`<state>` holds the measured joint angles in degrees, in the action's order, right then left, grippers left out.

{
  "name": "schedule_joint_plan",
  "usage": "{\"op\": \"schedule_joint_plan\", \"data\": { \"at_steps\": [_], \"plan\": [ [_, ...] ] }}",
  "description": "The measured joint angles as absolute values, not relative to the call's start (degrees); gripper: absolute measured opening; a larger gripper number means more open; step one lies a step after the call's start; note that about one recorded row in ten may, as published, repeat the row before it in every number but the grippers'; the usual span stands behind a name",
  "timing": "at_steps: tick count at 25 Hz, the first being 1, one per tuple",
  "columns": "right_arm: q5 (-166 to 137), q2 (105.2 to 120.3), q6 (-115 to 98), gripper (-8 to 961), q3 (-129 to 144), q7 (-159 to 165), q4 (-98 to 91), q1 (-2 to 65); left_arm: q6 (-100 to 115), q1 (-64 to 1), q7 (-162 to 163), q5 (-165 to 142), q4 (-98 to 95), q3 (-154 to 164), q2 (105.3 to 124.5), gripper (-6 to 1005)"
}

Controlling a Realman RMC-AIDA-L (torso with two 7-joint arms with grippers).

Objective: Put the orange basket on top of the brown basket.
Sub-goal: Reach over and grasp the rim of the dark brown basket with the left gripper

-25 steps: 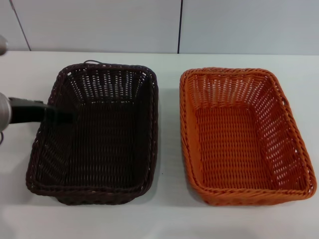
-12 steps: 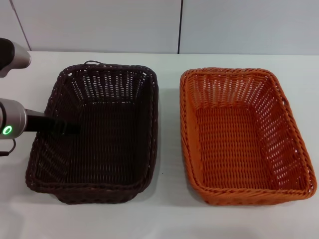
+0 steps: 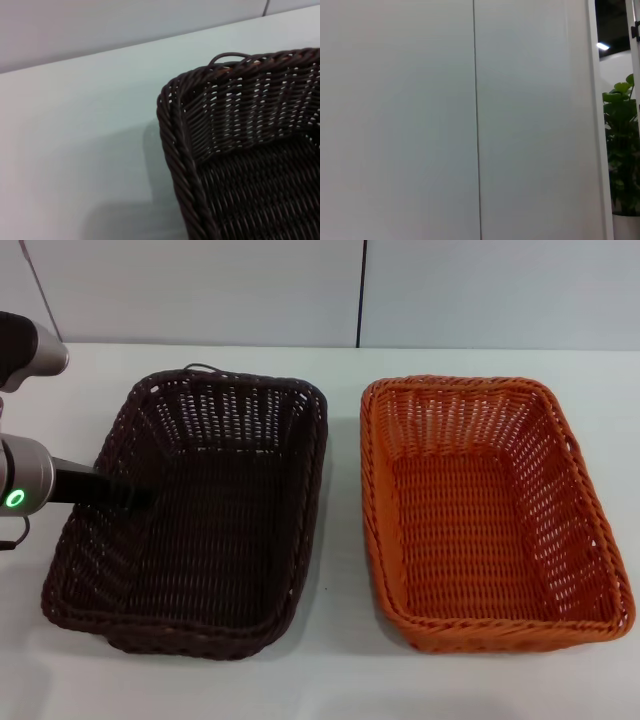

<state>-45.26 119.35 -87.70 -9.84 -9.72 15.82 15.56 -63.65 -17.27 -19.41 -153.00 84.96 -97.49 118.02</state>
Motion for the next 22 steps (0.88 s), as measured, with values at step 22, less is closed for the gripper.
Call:
{"op": "schedule_joint_plan", "data": {
  "at_steps": [22],
  "plan": [
    [-45.3, 119.36, -87.8, 724, -9.8, -9.6, 15.8, 15.4, -63.8, -18.2, -37.2, -153.2, 87.7, -97.1, 118.05, 285]
  ]
}}
